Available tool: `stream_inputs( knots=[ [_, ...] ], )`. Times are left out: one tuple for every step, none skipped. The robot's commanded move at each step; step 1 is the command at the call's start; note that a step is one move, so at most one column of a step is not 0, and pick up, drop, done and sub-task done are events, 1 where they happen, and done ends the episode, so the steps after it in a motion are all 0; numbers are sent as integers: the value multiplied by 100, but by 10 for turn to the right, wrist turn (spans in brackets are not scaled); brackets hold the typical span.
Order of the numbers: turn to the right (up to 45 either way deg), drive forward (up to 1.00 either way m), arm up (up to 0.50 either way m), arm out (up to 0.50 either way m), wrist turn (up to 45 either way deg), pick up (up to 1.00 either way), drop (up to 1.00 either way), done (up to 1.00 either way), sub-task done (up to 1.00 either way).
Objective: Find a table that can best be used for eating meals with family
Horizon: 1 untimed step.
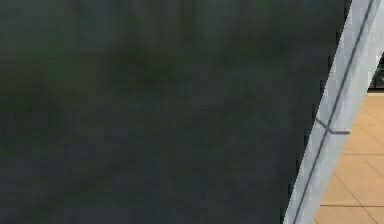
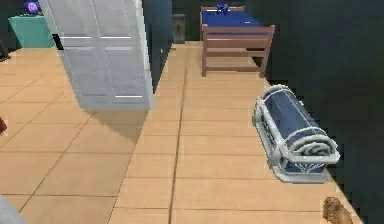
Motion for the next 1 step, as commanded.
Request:
stream_inputs(
  knots=[
    [-450,0,0,0,0,0,0,0,0]
  ],
)
